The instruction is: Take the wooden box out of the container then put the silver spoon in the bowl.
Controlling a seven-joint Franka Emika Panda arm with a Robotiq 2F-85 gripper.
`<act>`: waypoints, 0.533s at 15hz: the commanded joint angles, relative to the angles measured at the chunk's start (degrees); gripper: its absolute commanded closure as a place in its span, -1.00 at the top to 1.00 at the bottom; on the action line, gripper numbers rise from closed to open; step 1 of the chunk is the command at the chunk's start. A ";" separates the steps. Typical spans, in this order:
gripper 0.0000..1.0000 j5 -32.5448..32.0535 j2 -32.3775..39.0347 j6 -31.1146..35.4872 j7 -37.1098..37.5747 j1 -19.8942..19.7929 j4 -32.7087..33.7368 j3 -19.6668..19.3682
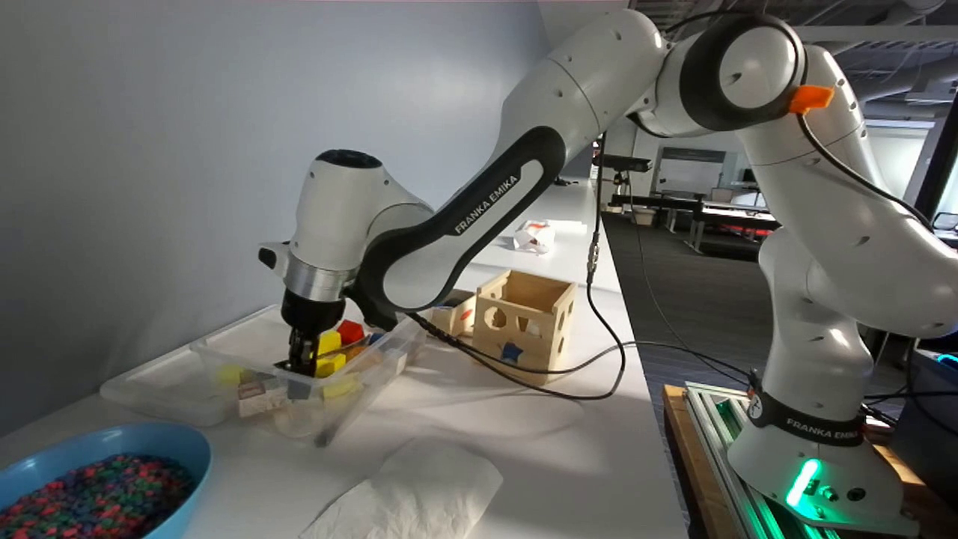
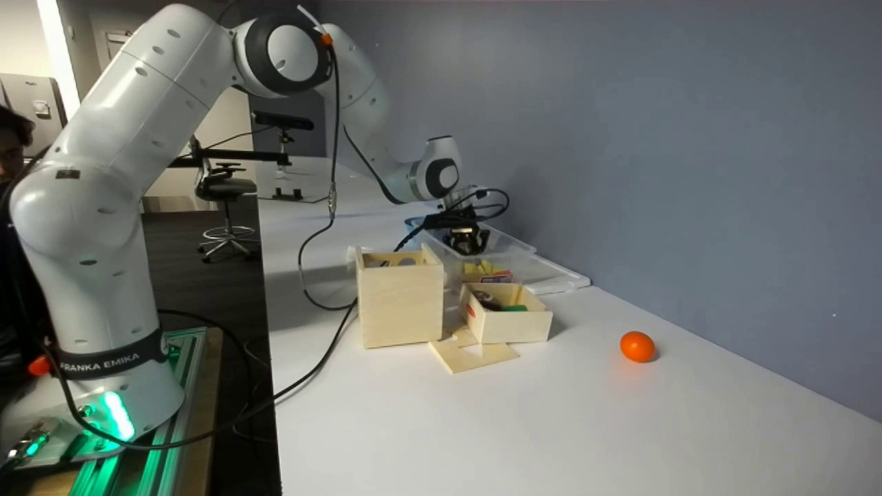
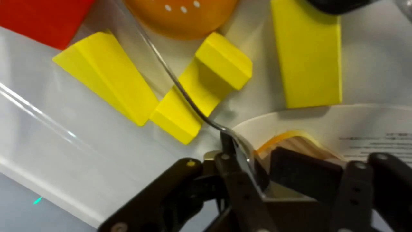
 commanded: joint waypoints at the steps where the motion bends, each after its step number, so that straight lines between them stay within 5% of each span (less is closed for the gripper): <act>1: -0.98 -1.27 -2.63 -1.48 5.71 1.25 -0.52 -1.64; 8: -1.00 2.71 -11.11 -3.80 4.39 -2.08 -3.24 1.93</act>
